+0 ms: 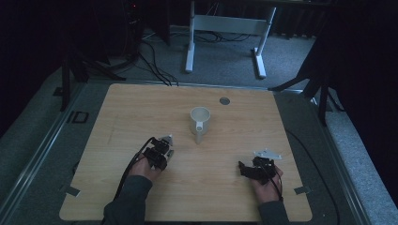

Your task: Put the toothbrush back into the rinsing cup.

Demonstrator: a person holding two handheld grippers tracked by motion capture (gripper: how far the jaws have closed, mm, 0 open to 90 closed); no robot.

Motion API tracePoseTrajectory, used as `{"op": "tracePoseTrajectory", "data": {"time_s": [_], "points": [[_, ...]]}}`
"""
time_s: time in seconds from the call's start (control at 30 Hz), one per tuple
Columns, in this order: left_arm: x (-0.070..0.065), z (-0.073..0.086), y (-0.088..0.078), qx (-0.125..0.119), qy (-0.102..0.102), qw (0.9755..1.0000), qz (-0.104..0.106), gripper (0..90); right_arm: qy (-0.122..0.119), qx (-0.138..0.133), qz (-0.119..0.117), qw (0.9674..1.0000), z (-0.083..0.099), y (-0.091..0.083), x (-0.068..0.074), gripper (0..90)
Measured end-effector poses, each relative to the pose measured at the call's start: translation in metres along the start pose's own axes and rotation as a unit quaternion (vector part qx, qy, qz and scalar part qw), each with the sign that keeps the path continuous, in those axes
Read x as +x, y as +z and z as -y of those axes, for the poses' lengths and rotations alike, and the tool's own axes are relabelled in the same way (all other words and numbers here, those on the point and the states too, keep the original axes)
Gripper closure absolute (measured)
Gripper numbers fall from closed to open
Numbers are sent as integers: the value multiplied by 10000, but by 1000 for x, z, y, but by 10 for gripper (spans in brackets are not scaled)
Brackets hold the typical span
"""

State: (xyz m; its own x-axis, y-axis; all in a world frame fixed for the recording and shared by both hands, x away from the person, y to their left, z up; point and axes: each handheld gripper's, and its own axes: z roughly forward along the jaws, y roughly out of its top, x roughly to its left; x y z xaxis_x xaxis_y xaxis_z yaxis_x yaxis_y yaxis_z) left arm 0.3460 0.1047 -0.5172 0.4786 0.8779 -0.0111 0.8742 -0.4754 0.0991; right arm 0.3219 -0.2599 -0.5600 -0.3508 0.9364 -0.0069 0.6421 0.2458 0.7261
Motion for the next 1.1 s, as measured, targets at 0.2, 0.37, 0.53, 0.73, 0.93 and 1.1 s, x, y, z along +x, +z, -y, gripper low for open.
{"op": "tracePoseTrajectory", "data": {"time_s": [0.2, 0.37, 0.53, 0.73, 0.93, 1.1], "points": [[1, 3, -4, -134, 90, 9998, 130, 810, -5, -2, -1, 10000, 0, 0, 0, 177], [7, 7, -14, -427, 50, 9987, 287, 812, 0, -2, -1, 10000, 0, 0, 0, 177], [14, 9, -21, -712, -43, 9965, 434, 812, 2, 0, -1, 10000, 0, 0, 0, 177], [21, 13, -29, -1067, -141, 9930, 491, 813, 7, 4, 0, 10000, 0, 0, 0, 176], [29, 18, -36, -1452, -232, 9872, 624, 813, 1, 4, 0, 10000, 0, 0, 0, 177], [33, 21, -41, -1737, -203, 9820, 711, 813, 2, 4, 0, 10000, 0, 0, 0, 177]]}}
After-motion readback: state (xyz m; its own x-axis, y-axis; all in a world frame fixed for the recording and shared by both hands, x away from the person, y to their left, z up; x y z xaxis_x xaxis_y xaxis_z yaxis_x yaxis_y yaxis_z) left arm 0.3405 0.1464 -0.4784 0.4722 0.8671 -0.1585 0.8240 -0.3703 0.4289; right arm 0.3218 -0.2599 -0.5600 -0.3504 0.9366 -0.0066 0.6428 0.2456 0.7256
